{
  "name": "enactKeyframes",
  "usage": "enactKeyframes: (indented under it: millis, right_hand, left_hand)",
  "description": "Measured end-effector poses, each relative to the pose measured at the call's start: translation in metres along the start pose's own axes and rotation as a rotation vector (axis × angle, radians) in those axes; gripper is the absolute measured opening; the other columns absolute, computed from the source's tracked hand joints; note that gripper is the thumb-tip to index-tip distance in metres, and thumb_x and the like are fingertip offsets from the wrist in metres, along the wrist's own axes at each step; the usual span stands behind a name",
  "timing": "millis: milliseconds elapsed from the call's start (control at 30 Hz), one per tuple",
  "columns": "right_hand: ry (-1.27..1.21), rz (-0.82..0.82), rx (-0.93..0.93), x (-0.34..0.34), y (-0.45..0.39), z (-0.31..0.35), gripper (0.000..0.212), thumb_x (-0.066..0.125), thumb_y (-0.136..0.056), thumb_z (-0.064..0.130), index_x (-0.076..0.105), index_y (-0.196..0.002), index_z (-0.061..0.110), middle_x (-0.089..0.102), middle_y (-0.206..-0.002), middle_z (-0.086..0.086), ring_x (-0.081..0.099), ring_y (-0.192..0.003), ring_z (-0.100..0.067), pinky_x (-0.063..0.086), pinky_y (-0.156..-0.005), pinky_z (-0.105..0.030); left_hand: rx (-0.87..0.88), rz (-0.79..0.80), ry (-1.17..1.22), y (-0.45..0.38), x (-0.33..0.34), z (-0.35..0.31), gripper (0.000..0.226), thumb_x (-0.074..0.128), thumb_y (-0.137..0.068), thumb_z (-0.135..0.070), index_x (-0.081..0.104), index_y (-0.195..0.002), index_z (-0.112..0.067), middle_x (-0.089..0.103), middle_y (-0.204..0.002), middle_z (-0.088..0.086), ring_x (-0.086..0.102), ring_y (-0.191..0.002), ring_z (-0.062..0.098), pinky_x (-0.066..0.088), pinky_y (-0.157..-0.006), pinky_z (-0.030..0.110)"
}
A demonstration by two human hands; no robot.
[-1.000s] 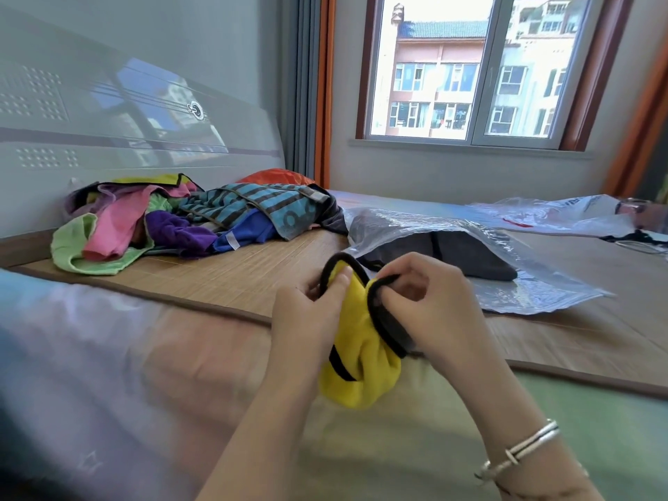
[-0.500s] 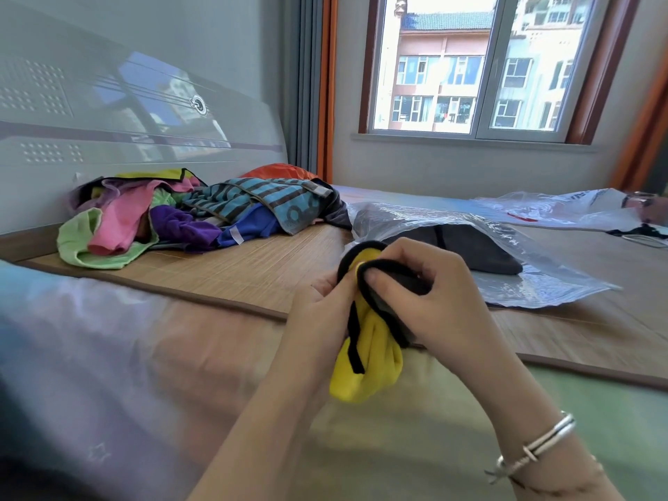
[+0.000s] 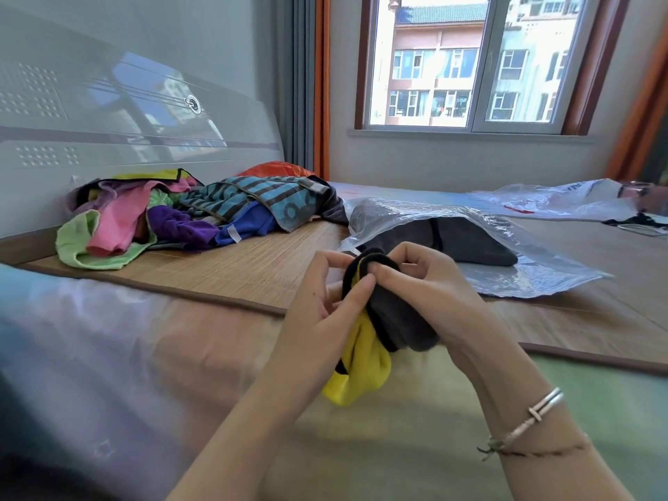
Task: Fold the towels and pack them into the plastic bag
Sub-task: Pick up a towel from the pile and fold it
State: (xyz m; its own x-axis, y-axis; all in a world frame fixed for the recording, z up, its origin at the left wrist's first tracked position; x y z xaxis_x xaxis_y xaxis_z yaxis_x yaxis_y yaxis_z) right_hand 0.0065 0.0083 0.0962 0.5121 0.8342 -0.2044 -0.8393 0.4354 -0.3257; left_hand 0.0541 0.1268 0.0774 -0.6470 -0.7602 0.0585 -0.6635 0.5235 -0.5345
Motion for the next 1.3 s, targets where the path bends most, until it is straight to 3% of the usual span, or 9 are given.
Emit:
enactKeyframes:
  millis: [133, 333, 500, 733, 900, 1000, 1100, 1200, 1300]
  right_hand:
    - [0.036, 0.138, -0.008, 0.004, 0.005, 0.011, 0.015, 0.068, -0.088, 0.022, 0.061, -0.080, 0.012, 0.068, -0.077, -0.005, 0.058, -0.067, -0.011, 0.045, -0.062, -0.023]
    - [0.677, -0.018, -0.265, -0.015, 0.018, 0.043, 0.022, 0.044, -0.068, 0.029, 0.049, -0.067, 0.008, 0.049, -0.059, -0.009, 0.043, -0.063, -0.023, 0.028, -0.075, -0.031]
    - [0.744, -0.164, -0.476, -0.023, 0.040, 0.096, 0.009, 0.042, -0.066, 0.026, 0.046, -0.068, 0.018, 0.048, -0.063, 0.000, 0.045, -0.065, -0.022, 0.031, -0.060, -0.027]
    - [1.150, -0.019, -0.579, -0.019, 0.039, 0.152, 0.024, 0.042, -0.082, 0.018, 0.043, -0.103, 0.028, 0.063, -0.077, 0.005, 0.055, -0.069, -0.012, 0.032, -0.087, -0.033]
    - [1.330, 0.178, -0.319, -0.021, 0.016, 0.163, 0.028, 0.052, -0.087, 0.022, 0.058, -0.113, 0.012, 0.049, -0.105, -0.002, 0.054, -0.089, -0.022, 0.044, -0.083, -0.034]
    - [1.427, 0.361, -0.194, -0.011, -0.001, 0.154, 0.028, 0.055, -0.087, 0.023, 0.062, -0.091, -0.003, 0.060, -0.104, -0.019, 0.051, -0.078, -0.022, 0.044, -0.074, -0.033]
    - [1.384, 0.407, -0.186, -0.002, -0.022, 0.153, 0.029, 0.059, -0.091, 0.030, 0.057, -0.081, 0.002, 0.056, -0.083, -0.010, 0.043, -0.069, -0.018, 0.036, -0.065, -0.032]
    - [1.194, 0.450, -0.110, 0.006, -0.054, 0.147, 0.035, 0.066, -0.089, 0.033, 0.049, -0.069, 0.010, 0.044, -0.072, -0.003, 0.039, -0.066, -0.016, 0.032, -0.063, -0.030]
    - [0.890, 0.417, 0.117, 0.011, -0.088, 0.127, 0.039, 0.069, -0.088, 0.034, 0.044, -0.065, 0.013, 0.047, -0.063, -0.001, 0.048, -0.053, -0.013, 0.042, -0.053, -0.023]
  left_hand:
    - [0.059, -0.091, -0.120, -0.001, -0.021, -0.009, 0.010, 0.054, -0.095, -0.011, 0.064, -0.096, -0.013, 0.070, -0.079, -0.002, 0.064, -0.074, 0.003, 0.049, -0.063, 0.016]
    - [0.012, -0.273, 0.062, -0.012, -0.057, -0.058, 0.019, 0.049, -0.098, -0.012, 0.063, -0.087, -0.020, 0.069, -0.073, -0.013, 0.062, -0.068, -0.002, 0.048, -0.060, 0.013]
    - [0.079, -0.286, -0.130, -0.019, -0.069, -0.126, 0.020, 0.046, -0.101, -0.018, 0.059, -0.086, -0.023, 0.061, -0.066, -0.014, 0.053, -0.056, -0.002, 0.040, -0.048, 0.012]
    - [0.145, -0.326, -0.608, -0.034, -0.109, -0.160, 0.013, 0.049, -0.099, -0.018, 0.062, -0.097, -0.016, 0.062, -0.093, 0.001, 0.054, -0.086, 0.013, 0.039, -0.072, 0.026]
    - [0.175, -0.272, -0.853, -0.040, -0.113, -0.158, 0.010, 0.052, -0.098, -0.017, 0.061, -0.099, -0.013, 0.063, -0.092, 0.001, 0.056, -0.086, 0.017, 0.036, -0.074, 0.027]
    - [0.213, -0.230, -0.980, -0.042, -0.115, -0.155, 0.010, 0.053, -0.097, -0.015, 0.062, -0.096, -0.012, 0.064, -0.091, 0.001, 0.057, -0.087, 0.018, 0.032, -0.070, 0.025]
    - [0.194, -0.220, -1.009, -0.053, -0.128, -0.147, 0.011, 0.052, -0.097, -0.012, 0.061, -0.094, -0.008, 0.067, -0.086, 0.009, 0.064, -0.078, 0.025, 0.039, -0.064, 0.026]
    - [0.017, -0.208, -0.845, -0.071, -0.147, -0.128, 0.013, 0.044, -0.101, -0.013, 0.054, -0.093, -0.009, 0.065, -0.082, 0.018, 0.067, -0.049, 0.026, 0.049, -0.045, 0.027]
    - [-0.210, -0.232, -0.601, -0.094, -0.166, -0.100, 0.015, 0.037, -0.104, -0.015, 0.048, -0.093, -0.015, 0.058, -0.096, 0.008, 0.071, -0.060, 0.031, 0.057, -0.049, 0.034]
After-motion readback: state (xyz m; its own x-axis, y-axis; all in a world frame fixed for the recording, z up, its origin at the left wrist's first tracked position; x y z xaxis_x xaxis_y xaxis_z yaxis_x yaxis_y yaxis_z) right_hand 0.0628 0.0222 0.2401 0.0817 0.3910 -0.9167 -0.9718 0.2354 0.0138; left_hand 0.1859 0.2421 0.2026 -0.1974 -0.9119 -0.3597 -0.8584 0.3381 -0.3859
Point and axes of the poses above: each hand's wrist, its own y-axis away from the middle knuckle, its own x-axis out of the palm, z = x × y, the point moved 6 cm from there along -y, towards the middle knuckle
